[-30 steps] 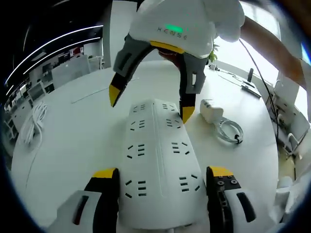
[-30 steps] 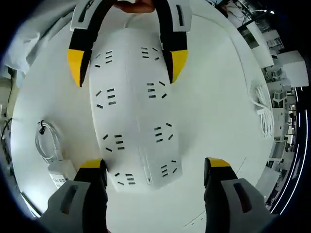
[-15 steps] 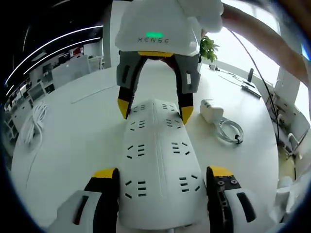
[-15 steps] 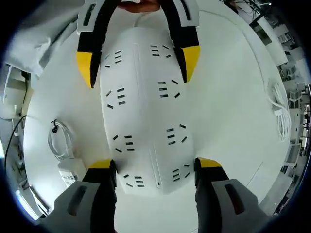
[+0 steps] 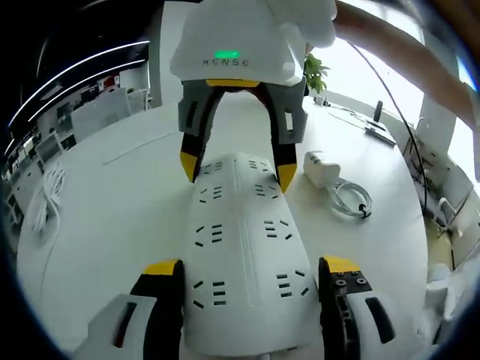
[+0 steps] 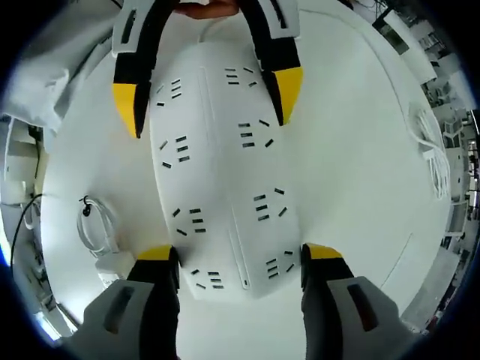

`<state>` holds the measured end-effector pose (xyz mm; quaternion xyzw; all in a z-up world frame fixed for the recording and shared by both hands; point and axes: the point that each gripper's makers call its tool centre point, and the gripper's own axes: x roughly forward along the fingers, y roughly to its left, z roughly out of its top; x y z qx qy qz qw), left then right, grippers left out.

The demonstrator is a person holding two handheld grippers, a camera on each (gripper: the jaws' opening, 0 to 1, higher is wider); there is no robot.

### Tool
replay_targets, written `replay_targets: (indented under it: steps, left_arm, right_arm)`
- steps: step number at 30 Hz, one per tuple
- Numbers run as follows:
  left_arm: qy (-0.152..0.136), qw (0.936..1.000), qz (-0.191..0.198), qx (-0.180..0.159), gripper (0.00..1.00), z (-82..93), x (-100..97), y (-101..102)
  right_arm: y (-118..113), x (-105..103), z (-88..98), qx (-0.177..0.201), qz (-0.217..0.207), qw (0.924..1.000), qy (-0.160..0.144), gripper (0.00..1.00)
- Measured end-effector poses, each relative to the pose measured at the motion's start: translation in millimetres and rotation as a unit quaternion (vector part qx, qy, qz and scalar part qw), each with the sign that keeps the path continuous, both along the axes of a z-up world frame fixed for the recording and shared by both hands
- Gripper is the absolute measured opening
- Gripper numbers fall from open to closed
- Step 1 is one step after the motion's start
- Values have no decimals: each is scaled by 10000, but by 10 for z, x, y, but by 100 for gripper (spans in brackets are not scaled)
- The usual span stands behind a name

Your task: Straighten the power strip on the desk, plug the charger into it

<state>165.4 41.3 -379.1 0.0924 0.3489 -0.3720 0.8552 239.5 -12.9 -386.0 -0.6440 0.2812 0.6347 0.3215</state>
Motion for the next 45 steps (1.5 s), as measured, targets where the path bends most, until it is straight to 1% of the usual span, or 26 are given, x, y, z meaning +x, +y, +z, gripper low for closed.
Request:
replay_targets:
  steps: [9, 11, 14, 17, 19, 21, 23, 28, 29, 30, 31, 33, 35, 37, 39, 40, 42, 45]
  left_arm:
    - [24, 9995, -293, 68, 74, -4, -28, -2]
    - [65, 9985, -539, 92, 74, -5, -21, 20]
    - [134, 9964, -809, 235, 74, -8, -23, 51]
    - [180, 9946, -954, 353, 73, -10, -17, 71]
    - [295, 9925, -1067, 523, 73, -9, -23, 93]
    - [342, 9905, -1134, 702, 73, 0, -6, 102]
    - [345, 9891, -1216, 752, 73, 7, 26, 113]
    - [357, 9879, -1310, 755, 73, 9, 45, 132]
    - [358, 9870, -1378, 747, 73, 6, 55, 140]
    - [340, 9844, -1535, 784, 73, 3, 86, 144]
    - [346, 9833, -1593, 812, 73, 0, 92, 147]
    - [324, 9807, -1716, 882, 72, -5, 120, 157]
    - [339, 9779, -1842, 932, 72, -17, 124, 161]
    - [349, 9765, -1882, 989, 72, -21, 138, 169]
    - [330, 9743, -1949, 1075, 72, -33, 177, 165]
    - [339, 9739, -1960, 1091, 72, -35, 188, 168]
    - [349, 9725, -2005, 1131, 72, -45, 186, 174]
    - [344, 9709, -2072, 1148, 72, -45, 163, 183]
  right_arm:
    - [-31, -36, 4, 7, -325, 9995, 2, 64]
    - [-48, -38, 9, 124, -634, 9979, 85, 64]
    - [-50, -51, 10, 186, -882, 9958, 125, 64]
    - [-52, -56, 12, 217, -1071, 9939, 136, 64]
    - [-53, -57, 13, 264, -1292, 9912, 152, 65]
    - [-56, -64, 14, 298, -1430, 9891, 169, 65]
    - [-56, -68, 15, 335, -1552, 9871, 182, 65]
    - [-60, -72, 15, 366, -1679, 9850, 183, 65]
    - [-63, -89, 17, 410, -1770, 9832, 191, 65]
    - [-78, -152, 21, 469, -1946, 9796, 197, 65]
    - [-84, -174, 23, 479, -2007, 9783, 194, 65]
    - [-93, -216, 26, 463, -2180, 9747, 172, 65]
    - [-109, -258, 27, 420, -2413, 9694, 140, 65]
    - [-115, -263, 28, 412, -2482, 9677, 132, 65]
    - [-132, -271, 30, 411, -2654, 9632, 120, 65]
    - [-135, -271, 30, 415, -2687, 9623, 120, 65]
    - [-144, -278, 31, 437, -2795, 9591, 122, 65]
    - [-149, -288, 31, 468, -2863, 9569, 129, 65]
